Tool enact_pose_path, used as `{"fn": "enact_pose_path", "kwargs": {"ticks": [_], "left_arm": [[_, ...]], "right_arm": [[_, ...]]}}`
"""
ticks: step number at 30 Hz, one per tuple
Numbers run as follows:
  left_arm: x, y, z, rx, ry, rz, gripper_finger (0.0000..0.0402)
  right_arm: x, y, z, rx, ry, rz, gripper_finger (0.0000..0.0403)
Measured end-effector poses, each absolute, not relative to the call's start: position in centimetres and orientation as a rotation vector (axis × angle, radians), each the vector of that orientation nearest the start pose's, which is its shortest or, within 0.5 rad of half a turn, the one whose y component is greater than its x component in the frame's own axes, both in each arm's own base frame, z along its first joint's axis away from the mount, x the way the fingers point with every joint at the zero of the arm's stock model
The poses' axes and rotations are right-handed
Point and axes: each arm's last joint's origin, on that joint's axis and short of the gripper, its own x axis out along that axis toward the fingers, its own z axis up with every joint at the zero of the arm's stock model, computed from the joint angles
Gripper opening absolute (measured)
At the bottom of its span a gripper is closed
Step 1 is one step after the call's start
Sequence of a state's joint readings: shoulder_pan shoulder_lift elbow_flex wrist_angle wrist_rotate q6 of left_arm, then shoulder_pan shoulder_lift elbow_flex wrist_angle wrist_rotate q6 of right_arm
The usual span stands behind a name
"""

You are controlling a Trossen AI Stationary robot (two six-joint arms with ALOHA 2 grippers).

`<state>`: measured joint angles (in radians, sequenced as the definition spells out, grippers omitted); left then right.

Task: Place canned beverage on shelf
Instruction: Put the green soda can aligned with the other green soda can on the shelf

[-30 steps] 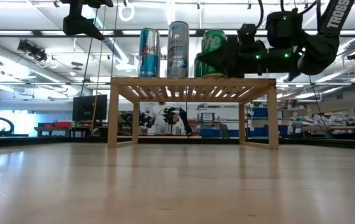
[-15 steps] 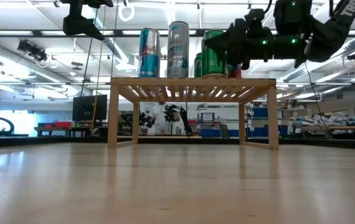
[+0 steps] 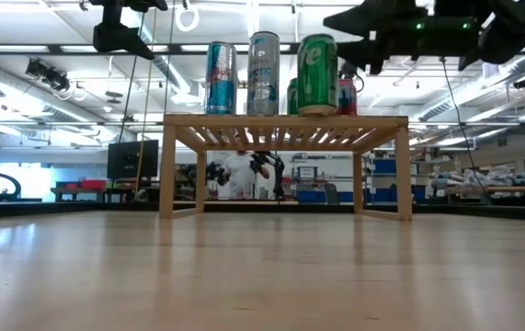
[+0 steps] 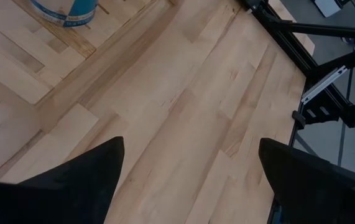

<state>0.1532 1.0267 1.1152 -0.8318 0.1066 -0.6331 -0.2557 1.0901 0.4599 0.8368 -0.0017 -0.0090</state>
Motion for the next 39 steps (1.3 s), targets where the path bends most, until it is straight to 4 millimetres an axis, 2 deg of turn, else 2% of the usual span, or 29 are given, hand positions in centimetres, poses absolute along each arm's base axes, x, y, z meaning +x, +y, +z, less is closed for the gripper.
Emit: {"fn": "enact_pose_path", "kwargs": {"ticks": [6, 12, 19, 22, 31, 39], "left_arm": [[19.1, 2.6, 34.5, -0.700, 0.701, 0.278, 0.0373], [19.1, 2.6, 34.6, -0.699, 0.701, 0.277, 0.0373], [19.1, 2.6, 34.5, -0.694, 0.702, 0.276, 0.0373], [19.1, 2.6, 34.5, -0.662, 0.705, 0.264, 0.0373], [19.1, 2.7, 34.5, -0.684, 0.704, 0.275, 0.0373], [19.1, 2.7, 34.5, -0.689, 0.702, 0.279, 0.0373]], "right_arm": [[21.4, -6.0, 25.9, -0.017, -0.148, -0.318, 0.0397], [22.5, -6.6, 24.3, -0.017, -0.074, -0.350, 0.0397], [22.4, -7.9, 24.0, -0.015, -0.071, -0.457, 0.0397], [22.3, -8.2, 24.1, 0.010, -0.081, -0.425, 0.0397], [21.5, -6.0, 25.4, 0.011, -0.093, -0.303, 0.0397], [20.5, -5.8, 25.9, -0.005, -0.068, -0.429, 0.0397]]}}
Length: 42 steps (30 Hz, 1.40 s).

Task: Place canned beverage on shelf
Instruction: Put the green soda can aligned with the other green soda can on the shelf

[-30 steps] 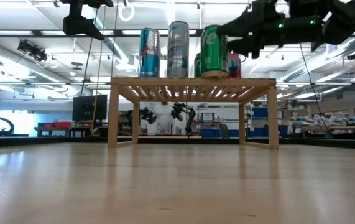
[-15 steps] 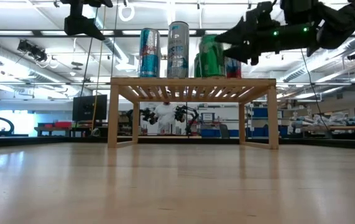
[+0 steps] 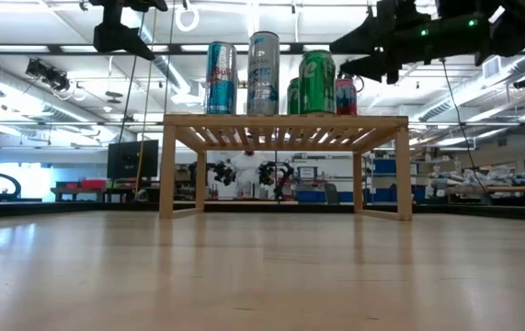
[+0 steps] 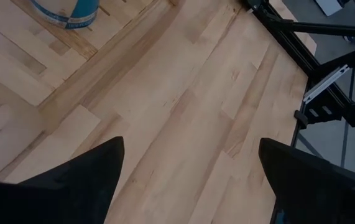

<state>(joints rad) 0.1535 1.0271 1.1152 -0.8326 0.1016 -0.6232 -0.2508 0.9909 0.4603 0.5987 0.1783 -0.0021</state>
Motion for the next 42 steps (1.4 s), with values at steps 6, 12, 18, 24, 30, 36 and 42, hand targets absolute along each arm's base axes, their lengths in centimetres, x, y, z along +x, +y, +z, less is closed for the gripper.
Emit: {"fn": "enact_pose_path", "kwargs": {"ticks": [6, 12, 18, 24, 30, 36, 42], "left_arm": [[19.1, 2.7, 34.5, -0.687, 0.701, 0.282, 0.0373], [19.1, 2.7, 34.5, -0.684, 0.701, 0.282, 0.0373], [19.1, 2.7, 34.5, -0.682, 0.705, 0.282, 0.0373], [19.1, 2.7, 34.5, -0.686, 0.705, 0.283, 0.0373], [19.1, 2.7, 34.5, -0.707, 0.702, 0.291, 0.0373], [19.1, 2.7, 34.5, -0.705, 0.702, 0.291, 0.0373], [19.1, 2.7, 34.5, -0.705, 0.703, 0.290, 0.0373]], "right_arm": [[20.3, -5.2, 26.4, 0.037, -0.111, -0.412, 0.0397], [20.5, -4.3, 26.7, 0.033, -0.136, -0.214, 0.0397], [20.6, -3.7, 26.8, 0.075, -0.148, -0.124, 0.0397], [20.9, -2.2, 26.2, 0.018, -0.092, -0.331, 0.0396], [21.3, -1.6, 25.4, -0.009, -0.043, -0.624, 0.0396], [22.3, -1.7, 24.3, 0.006, -0.026, -0.689, 0.0396], [23.9, -1.9, 24.1, -0.012, -0.042, -0.737, 0.0396]]}}
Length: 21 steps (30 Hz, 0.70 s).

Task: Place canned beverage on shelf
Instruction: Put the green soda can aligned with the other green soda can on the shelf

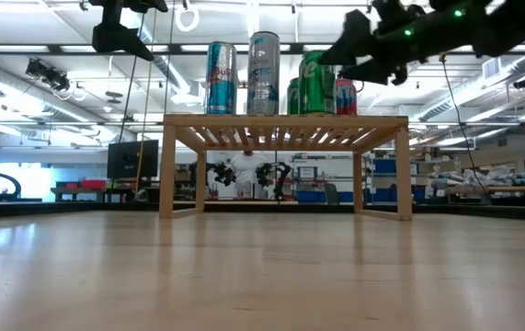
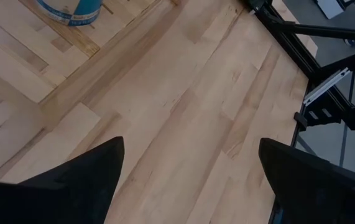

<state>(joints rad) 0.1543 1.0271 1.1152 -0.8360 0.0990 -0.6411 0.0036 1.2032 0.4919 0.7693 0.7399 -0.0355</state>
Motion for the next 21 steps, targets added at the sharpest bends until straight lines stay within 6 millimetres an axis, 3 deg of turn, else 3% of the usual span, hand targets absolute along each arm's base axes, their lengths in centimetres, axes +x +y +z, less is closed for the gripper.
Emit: {"fn": "enact_pose_path", "kwargs": {"ticks": [11, 21], "left_arm": [[19.1, 2.7, 34.5, -0.704, 0.703, 0.289, 0.0373], [19.0, 2.7, 34.4, -0.689, 0.722, 0.287, 0.0373]], "right_arm": [[28.2, -2.8, 25.2, -0.072, 0.004, -0.938, 0.0396], [29.3, -3.1, 24.4, -0.030, 0.008, -0.992, 0.0394]]}}
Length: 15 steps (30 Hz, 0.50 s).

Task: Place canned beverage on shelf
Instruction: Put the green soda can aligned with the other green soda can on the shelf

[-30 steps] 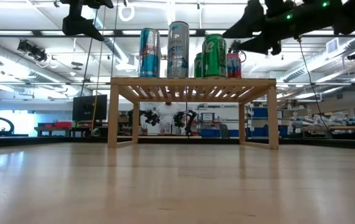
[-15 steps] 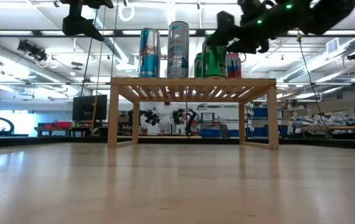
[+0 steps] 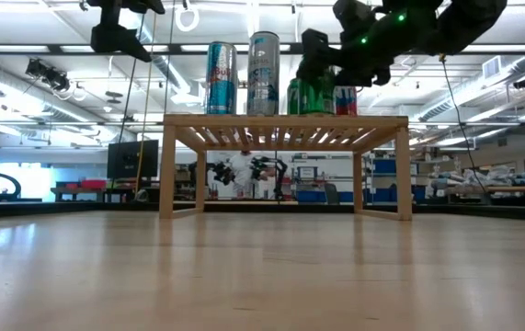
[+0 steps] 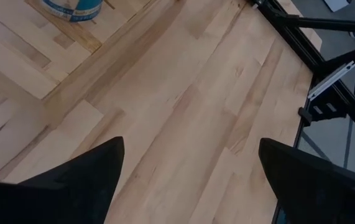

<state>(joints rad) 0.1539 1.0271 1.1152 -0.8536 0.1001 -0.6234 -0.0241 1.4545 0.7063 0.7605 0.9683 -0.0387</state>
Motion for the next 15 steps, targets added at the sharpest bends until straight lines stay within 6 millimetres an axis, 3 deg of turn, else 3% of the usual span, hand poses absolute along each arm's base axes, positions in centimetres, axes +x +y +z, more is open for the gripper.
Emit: {"fn": "enact_pose_path", "kwargs": {"ticks": [3, 8, 15], "left_arm": [[19.00, 2.65, 34.38, -0.683, 0.723, 0.285, 0.0373], [19.00, 2.65, 34.38, -0.684, 0.723, 0.285, 0.0373], [18.97, 2.65, 34.35, -0.684, 0.727, 0.287, 0.0373]], "right_arm": [[29.23, -3.12, 24.42, -0.012, -0.002, -1.029, 0.0378], [29.24, -3.10, 24.42, -0.014, -0.001, -1.023, 0.0310], [29.26, -2.89, 24.71, -0.025, 0.014, -0.882, 0.0305]]}}
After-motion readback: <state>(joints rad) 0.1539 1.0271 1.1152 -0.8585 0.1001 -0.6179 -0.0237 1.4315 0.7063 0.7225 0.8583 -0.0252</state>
